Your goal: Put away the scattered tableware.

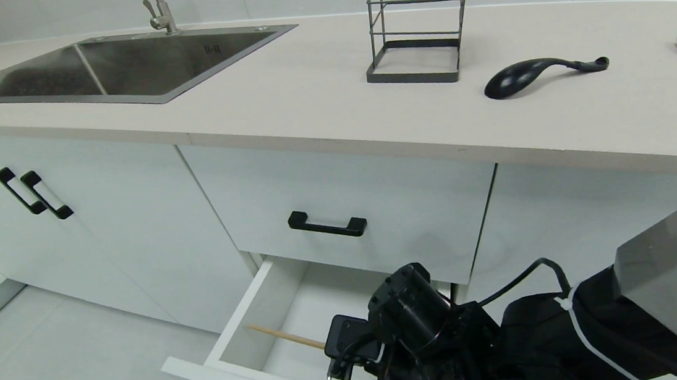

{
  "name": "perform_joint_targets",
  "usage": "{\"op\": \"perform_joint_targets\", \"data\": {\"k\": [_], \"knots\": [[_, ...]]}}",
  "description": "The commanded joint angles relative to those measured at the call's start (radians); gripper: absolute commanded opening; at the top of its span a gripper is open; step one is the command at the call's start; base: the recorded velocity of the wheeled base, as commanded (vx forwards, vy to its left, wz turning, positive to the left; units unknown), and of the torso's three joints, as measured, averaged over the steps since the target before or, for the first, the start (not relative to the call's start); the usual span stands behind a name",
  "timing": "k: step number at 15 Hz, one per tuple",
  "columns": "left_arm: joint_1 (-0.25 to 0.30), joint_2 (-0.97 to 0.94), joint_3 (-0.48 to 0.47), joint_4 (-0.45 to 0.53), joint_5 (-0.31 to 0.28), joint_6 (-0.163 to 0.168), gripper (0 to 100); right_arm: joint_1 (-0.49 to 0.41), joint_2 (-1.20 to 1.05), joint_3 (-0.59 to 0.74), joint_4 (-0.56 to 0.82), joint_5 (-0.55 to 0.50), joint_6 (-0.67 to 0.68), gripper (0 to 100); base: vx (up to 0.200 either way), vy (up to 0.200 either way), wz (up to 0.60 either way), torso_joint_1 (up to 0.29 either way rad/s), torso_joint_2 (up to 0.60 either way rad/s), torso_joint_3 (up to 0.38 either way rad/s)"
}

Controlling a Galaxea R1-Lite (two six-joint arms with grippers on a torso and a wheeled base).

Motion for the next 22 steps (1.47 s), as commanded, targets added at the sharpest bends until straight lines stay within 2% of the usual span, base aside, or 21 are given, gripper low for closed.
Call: {"op": "perform_joint_targets", "data": {"k": [1, 4, 7, 13, 22], "knots": [[0.0, 0.0, 0.0, 0.0, 0.0, -0.001, 100, 0.018, -0.027, 0.014, 0.004, 0.016, 0.003, 0, 0.0, 0.0, 0.0, 0.0, 0.0, 0.0], [0.0, 0.0, 0.0, 0.0, 0.0, -0.001, 100, 0.02, -0.019, 0.008, 0.006, 0.011, 0.029, 0, 0.0, 0.0, 0.0, 0.0, 0.0, 0.0], [0.0, 0.0, 0.0, 0.0, 0.0, -0.001, 100, -0.022, 0.03, -0.038, 0.007, 0.002, 0.03, 0, 0.0, 0.0, 0.0, 0.0, 0.0, 0.0], [0.0, 0.0, 0.0, 0.0, 0.0, -0.001, 100, -0.072, 0.18, -0.197, 0.065, -0.075, 0.092, 0, 0.0, 0.0, 0.0, 0.0, 0.0, 0.0], [0.0, 0.0, 0.0, 0.0, 0.0, -0.001, 100, -0.072, 0.261, -0.265, 0.064, -0.088, 0.099, 0, 0.0, 0.0, 0.0, 0.0, 0.0, 0.0]]}}
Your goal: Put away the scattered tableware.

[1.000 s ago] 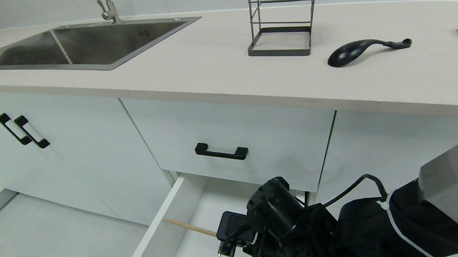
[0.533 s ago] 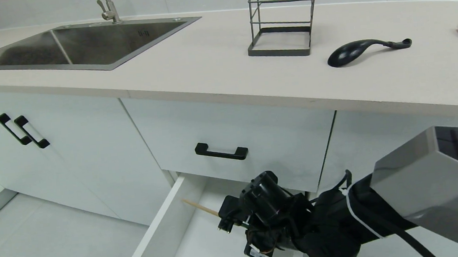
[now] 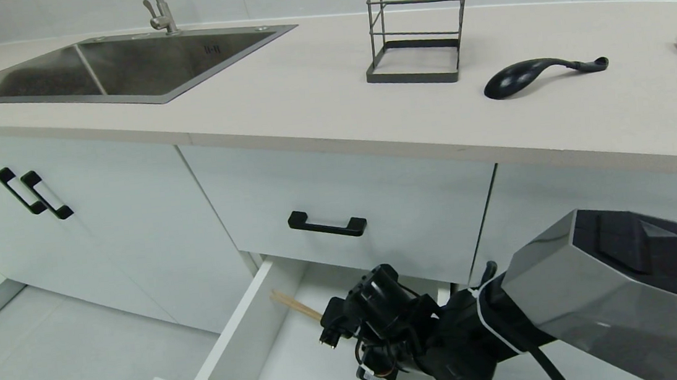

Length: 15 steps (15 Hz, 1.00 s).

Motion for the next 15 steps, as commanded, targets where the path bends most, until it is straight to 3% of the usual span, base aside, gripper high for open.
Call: {"op": "perform_joint_targets", "data": {"k": [1, 5, 6, 9, 15], "knots": [[0.0, 0.0, 0.0, 0.0, 0.001, -0.001, 100, 0.001, 0.019, -0.015, -0.004, -0.001, -0.001, 0, 0.0, 0.0, 0.0, 0.0, 0.0, 0.0], [0.0, 0.0, 0.0, 0.0, 0.001, -0.001, 100, 0.007, 0.029, -0.04, -0.002, -0.015, -0.008, 0, 0.0, 0.0, 0.0, 0.0, 0.0, 0.0], [0.0, 0.0, 0.0, 0.0, 0.001, -0.001, 100, 0.009, 0.028, -0.04, -0.002, -0.015, -0.011, 100, 0.0, 0.0, 0.0, 0.0, 0.0, 0.0], [0.0, 0.0, 0.0, 0.0, 0.001, -0.001, 100, 0.01, 0.019, -0.041, -0.001, -0.004, -0.007, 100, 0.0, 0.0, 0.0, 0.0, 0.0, 0.0], [0.0, 0.0, 0.0, 0.0, 0.001, -0.001, 100, 0.096, -0.188, 0.028, 0.124, -0.004, -0.01, 100, 0.0, 0.0, 0.0, 0.0, 0.0, 0.0]]}}
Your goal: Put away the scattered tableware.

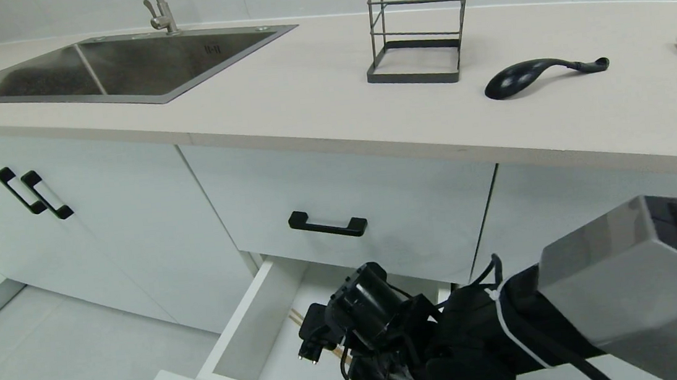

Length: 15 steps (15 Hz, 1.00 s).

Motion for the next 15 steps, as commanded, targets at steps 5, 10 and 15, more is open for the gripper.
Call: {"op": "perform_joint_targets", "data": {"k": [5, 10, 15], "knots": [[0.0, 0.0, 0.0, 0.0, 0.0, -0.001, 100, 0.037, -0.25, 0.165, 0.04, -0.01, 0.01, 100, 0.0, 0.0, 0.0, 0.0, 0.0, 0.0], [-0.001, 0.0, 0.0, 0.0, 0.0, -0.001, 100, 0.034, -0.434, 0.358, -0.053, 0.043, 0.018, 100, 0.0, 0.0, 0.0, 0.0, 0.0, 0.0], [0.0, 0.0, 0.0, 0.0, 0.0, -0.001, 100, 0.012, -0.546, 0.619, -0.385, 0.254, 0.03, 100, 0.0, 0.0, 0.0, 0.0, 0.0, 0.0]]}}
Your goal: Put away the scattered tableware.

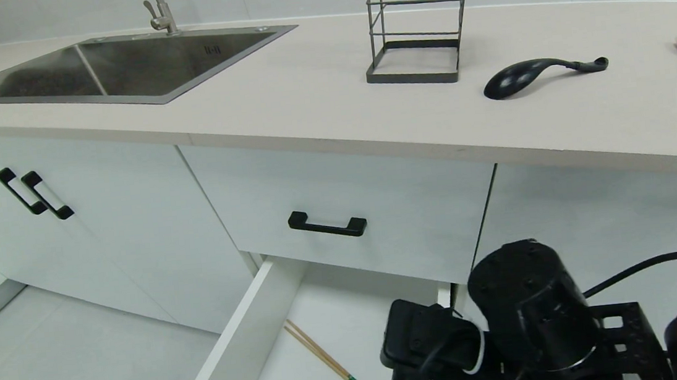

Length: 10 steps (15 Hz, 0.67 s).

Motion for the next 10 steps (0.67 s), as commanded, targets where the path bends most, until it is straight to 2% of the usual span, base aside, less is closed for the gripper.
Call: {"op": "perform_joint_targets", "data": {"k": [1, 3, 6, 7, 8, 10], "knots": [[0.001, 0.0, 0.0, 0.0, 0.0, -0.001, 100, -0.021, -0.068, 0.13, -0.142, 0.021, 0.027, 100, 0.0, 0.0, 0.0, 0.0, 0.0, 0.0], [0.001, 0.0, 0.0, 0.0, 0.0, -0.001, 100, -0.041, -0.094, 0.217, -0.231, 0.022, 0.09, 100, 0.0, 0.0, 0.0, 0.0, 0.0, 0.0], [0.001, 0.0, 0.0, 0.0, 0.0, -0.001, 100, -0.039, -0.134, 0.256, -0.237, -0.001, 0.199, 100, 0.0, 0.0, 0.0, 0.0, 0.0, 0.0], [0.001, 0.0, 0.0, 0.0, 0.0, -0.001, 100, -0.032, -0.135, 0.251, -0.239, -0.036, 0.231, 100, 0.0, 0.0, 0.0, 0.0, 0.0, 0.0], [0.001, 0.0, 0.0, 0.0, 0.0, -0.001, 100, -0.013, -0.132, 0.251, -0.24, -0.124, 0.245, 100, 0.0, 0.0, 0.0, 0.0, 0.0, 0.0], [0.001, 0.0, 0.0, 0.0, 0.0, -0.001, 100, -0.007, -0.123, 0.252, -0.269, -0.162, 0.239, 100, 0.0, 0.0, 0.0, 0.0, 0.0, 0.0]]}}
